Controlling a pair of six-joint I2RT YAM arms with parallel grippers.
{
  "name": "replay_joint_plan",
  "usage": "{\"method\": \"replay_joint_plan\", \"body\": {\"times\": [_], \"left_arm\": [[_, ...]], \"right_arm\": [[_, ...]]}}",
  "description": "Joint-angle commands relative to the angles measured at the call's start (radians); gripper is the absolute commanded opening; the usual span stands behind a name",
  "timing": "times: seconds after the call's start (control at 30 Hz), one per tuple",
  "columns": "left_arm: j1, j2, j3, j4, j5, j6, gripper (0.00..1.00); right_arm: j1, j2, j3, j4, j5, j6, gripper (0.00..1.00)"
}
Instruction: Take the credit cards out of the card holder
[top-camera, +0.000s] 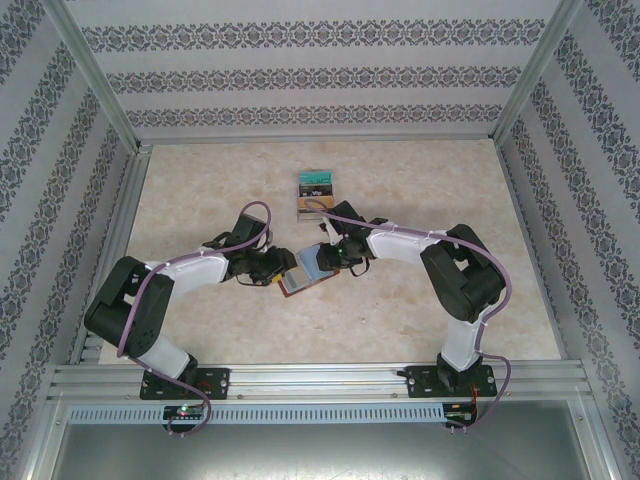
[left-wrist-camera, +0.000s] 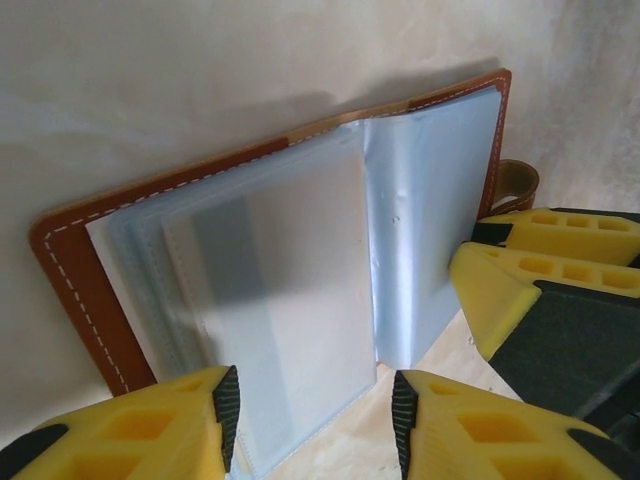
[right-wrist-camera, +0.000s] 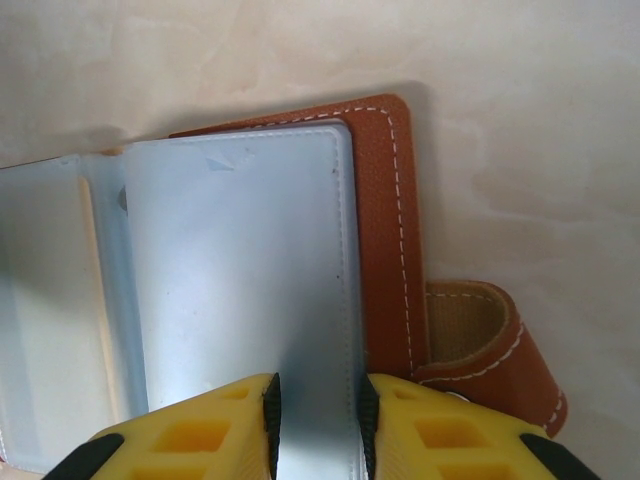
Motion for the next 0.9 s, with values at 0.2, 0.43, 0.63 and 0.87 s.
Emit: {"method": "replay_joint_plan", "body": {"times": [0.2, 0.43, 0.63, 0.87], "left_arm": [[-0.017, -0.029, 0.026, -0.079, -0.035, 0.023, 0.46], [-0.019, 0.015, 0.028, -0.051, -0.022, 0.022, 0.46], [-0.023, 0.042, 0.032, -0.016, -0.008, 0.019, 0.46], [-0.03, 0.06, 0.035, 0.051, 0.018, 0.0, 0.48]], "right_arm": [[0.015, 0.046, -0.032, -0.042, -0.009, 0.029, 0.31], [0.02, 0.052, -0.022, -0.045, -0.011, 0.028, 0.31], [0.026, 0.052, -0.023, -0.045, -0.012, 0.03, 0.31], [0.035, 0.06, -0.019, -0.044, -0.017, 0.032, 0.31]]}}
